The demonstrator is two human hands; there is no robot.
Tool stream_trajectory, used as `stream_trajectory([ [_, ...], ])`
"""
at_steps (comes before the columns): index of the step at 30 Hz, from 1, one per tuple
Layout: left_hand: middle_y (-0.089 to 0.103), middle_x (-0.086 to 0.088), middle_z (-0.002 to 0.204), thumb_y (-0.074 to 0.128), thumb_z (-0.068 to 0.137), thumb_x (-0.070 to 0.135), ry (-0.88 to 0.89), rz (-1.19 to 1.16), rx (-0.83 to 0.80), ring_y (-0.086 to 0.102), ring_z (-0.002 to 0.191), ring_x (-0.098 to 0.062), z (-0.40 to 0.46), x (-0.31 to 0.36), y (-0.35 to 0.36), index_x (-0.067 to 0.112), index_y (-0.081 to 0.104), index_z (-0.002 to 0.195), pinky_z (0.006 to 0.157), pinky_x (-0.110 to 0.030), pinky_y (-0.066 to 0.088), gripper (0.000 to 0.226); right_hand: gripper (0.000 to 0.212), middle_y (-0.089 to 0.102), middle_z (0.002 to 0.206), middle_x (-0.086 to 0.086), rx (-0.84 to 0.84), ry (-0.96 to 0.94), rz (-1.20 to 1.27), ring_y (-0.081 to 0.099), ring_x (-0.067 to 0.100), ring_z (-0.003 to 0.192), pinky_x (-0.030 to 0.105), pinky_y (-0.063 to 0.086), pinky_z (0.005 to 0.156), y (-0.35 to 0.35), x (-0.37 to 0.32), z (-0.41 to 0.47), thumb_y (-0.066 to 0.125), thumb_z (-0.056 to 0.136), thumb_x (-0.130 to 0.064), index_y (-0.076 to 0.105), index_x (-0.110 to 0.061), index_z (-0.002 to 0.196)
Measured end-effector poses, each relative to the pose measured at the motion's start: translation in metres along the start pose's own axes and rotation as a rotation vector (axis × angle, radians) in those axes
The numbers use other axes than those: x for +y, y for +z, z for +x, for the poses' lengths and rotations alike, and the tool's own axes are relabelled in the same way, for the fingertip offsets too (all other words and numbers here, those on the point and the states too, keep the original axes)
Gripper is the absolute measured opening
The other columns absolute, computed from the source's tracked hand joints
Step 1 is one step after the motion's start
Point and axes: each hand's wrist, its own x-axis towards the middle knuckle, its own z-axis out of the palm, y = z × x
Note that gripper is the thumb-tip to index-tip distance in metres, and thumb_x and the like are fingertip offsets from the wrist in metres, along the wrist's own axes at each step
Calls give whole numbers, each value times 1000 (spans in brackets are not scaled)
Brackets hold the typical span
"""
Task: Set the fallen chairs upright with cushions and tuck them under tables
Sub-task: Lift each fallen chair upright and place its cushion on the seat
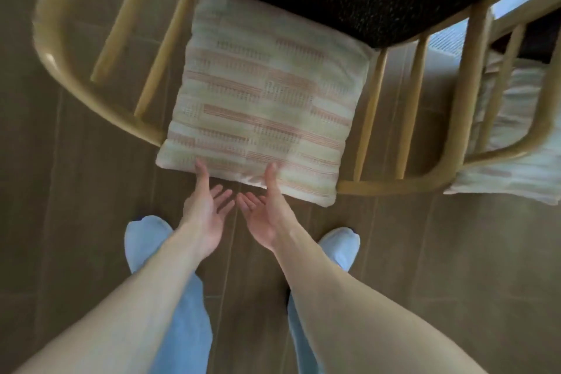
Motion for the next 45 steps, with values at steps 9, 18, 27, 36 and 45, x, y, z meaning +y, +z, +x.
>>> stream_trajectory([
  [9, 47, -10, 150, 62, 65, 70, 97, -213, -49, 51, 133, -23, 116, -6, -34, 23, 29, 150, 118, -47, 38, 102, 78, 75, 122, 4, 70, -195, 185, 62, 24, 124, 48, 41, 115, -61, 5, 94, 79, 69, -44, 52, -22, 140],
  [18, 65, -4, 137, 71, 59, 64, 184, -164, -98, 55, 132, -19, 109, 11, -38, 14, 48, 136, 120, -43, 34, 95, 74, 76, 120, 6, 119, -194, 235, 67, 24, 120, 45, 47, 113, -59, -6, 98, 84, 68, -26, 55, -18, 136],
  [27, 73, 0, 125, 76, 69, 45, 251, -63, -173, 65, 121, -18, 6, 18, -20, 16, 54, 130, 107, -38, 50, 71, 62, 72, 127, 6, 179, -236, 113, 67, 25, 119, 43, 51, 105, -45, -41, -28, 78, 85, -33, 52, -17, 139],
  [36, 73, -5, 123, 82, 71, 29, 218, -149, -49, 67, 118, -21, -171, 44, 19, 18, 63, 125, 95, -37, 54, 58, 77, 75, 115, 4, 373, -208, -112, 70, 23, 106, 35, 56, 78, -14, -78, -198, 90, 70, -48, 56, -11, 128],
  [45, 72, -8, 112, 91, 66, 26, 218, -133, 128, 69, 95, -22, -354, 102, 109, 15, 61, 107, 72, -42, 58, 52, 59, 71, 100, 0, 415, -249, -157, 65, 17, 86, 32, 50, 70, 37, -156, -367, 90, 71, -45, 56, -18, 111],
])
